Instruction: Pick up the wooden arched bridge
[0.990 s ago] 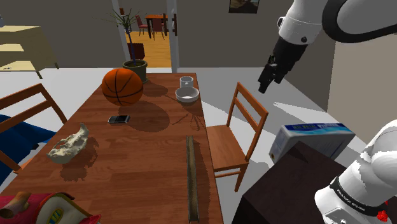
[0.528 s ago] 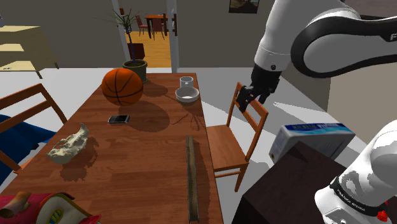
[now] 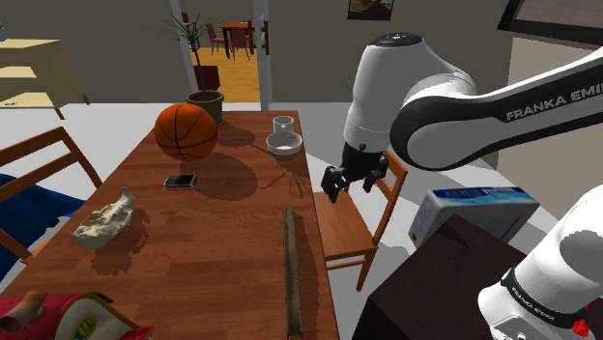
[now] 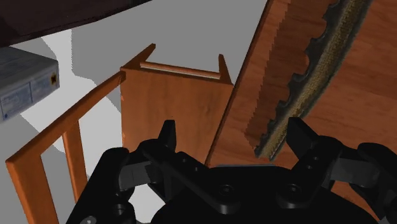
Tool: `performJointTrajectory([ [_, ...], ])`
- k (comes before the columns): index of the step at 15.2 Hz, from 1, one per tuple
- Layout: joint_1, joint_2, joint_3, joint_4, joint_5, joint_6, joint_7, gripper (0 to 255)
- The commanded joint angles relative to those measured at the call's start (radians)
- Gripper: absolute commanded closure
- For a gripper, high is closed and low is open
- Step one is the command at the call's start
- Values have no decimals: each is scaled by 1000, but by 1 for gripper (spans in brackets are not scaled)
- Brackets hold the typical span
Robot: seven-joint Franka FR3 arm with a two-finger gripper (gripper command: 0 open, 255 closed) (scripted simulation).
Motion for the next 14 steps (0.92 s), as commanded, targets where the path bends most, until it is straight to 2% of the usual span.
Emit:
performJointTrajectory([
  [1, -33, 88, 57, 29, -31, 50, 93, 0],
  [4, -82, 227, 140, 78, -115, 113, 250, 0],
  [6, -110, 335, 186, 119, -207, 145, 376, 0],
  [8, -115, 453, 207, 168, -324, 165, 514, 0],
  [11, -59, 624, 173, 256, -488, 174, 704, 0],
  [14, 27, 755, 106, 346, -585, 174, 831, 0],
])
